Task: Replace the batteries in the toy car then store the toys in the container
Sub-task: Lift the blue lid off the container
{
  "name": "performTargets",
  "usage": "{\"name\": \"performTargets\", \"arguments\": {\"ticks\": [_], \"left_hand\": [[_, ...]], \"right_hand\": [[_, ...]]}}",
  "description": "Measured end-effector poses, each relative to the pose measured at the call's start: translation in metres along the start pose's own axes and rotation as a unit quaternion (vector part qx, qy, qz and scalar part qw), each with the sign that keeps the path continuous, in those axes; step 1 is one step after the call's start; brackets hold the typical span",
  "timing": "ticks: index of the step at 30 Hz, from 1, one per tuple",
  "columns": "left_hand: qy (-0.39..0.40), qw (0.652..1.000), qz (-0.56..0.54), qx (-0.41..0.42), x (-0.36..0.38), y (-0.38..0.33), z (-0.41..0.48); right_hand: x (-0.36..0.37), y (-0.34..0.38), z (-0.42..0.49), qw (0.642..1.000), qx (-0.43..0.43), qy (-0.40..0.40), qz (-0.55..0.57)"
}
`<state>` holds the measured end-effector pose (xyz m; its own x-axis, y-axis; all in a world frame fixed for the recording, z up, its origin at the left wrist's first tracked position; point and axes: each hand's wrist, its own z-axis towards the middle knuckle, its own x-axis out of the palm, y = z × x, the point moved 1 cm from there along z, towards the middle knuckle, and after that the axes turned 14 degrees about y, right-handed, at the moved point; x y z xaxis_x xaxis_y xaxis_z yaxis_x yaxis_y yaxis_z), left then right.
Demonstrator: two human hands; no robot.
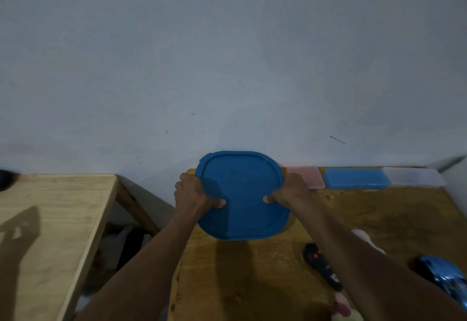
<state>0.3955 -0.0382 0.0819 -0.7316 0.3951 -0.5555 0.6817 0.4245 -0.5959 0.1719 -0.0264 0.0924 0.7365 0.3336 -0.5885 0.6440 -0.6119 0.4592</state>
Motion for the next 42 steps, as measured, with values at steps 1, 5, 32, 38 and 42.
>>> {"name": "performTargets", "arguments": {"ticks": [1,5,32,38,42], "left_hand": [[0.002,1.000,-0.011,-0.002,0.000,0.000,0.000],[0.004,0.999,-0.031,-0.011,-0.002,0.001,0.002],[-0.041,0.992,0.013,0.116,0.005,0.037,-0.117],[-0.053,0.995,0.035,0.079,0.049,0.074,-0.179],[-0.035,0.998,0.041,0.025,0.074,0.109,-0.206]], "right_hand": [[-0.001,0.000,0.001,1.000,0.003,0.005,0.012],[-0.004,0.000,0.005,0.996,0.003,0.031,0.080],[0.004,-0.043,-0.096,0.978,-0.199,-0.004,0.055],[0.038,-0.099,-0.128,0.979,-0.202,-0.004,0.016],[0.069,-0.134,-0.146,0.980,-0.198,0.016,0.004]]}}
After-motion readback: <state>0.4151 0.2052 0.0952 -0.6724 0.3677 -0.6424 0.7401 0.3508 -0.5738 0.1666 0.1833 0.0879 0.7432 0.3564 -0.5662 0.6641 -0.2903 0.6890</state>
